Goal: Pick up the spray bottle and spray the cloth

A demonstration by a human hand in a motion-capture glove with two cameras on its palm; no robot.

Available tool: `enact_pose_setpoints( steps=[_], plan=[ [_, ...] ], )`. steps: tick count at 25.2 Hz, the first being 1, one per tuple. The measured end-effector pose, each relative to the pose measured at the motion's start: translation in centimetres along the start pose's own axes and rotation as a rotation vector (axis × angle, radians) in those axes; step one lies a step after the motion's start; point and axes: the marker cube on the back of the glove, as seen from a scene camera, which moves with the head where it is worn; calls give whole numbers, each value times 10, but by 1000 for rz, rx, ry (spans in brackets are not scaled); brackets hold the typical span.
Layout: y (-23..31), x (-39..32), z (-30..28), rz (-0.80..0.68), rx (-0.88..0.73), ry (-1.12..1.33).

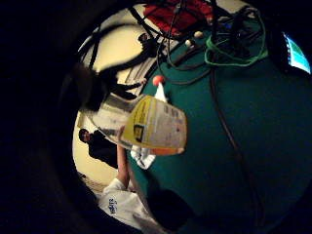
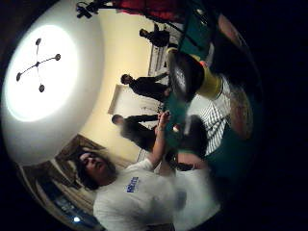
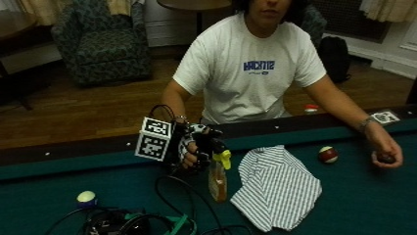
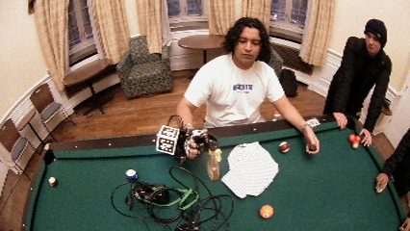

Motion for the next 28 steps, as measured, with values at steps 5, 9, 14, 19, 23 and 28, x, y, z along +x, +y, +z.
enact_pose_setpoints(
  steps=[5,9,14,19,23,28],
  plan=[
    [-9,3,12,61,-152,24],
    [-21,7,24,93,-206,-2],
    [-33,6,37,105,-141,-44],
    [-40,-3,47,98,41,-202],
    [-38,-14,50,57,115,-253],
    [-36,-68,29,-60,124,-161]
  ],
)
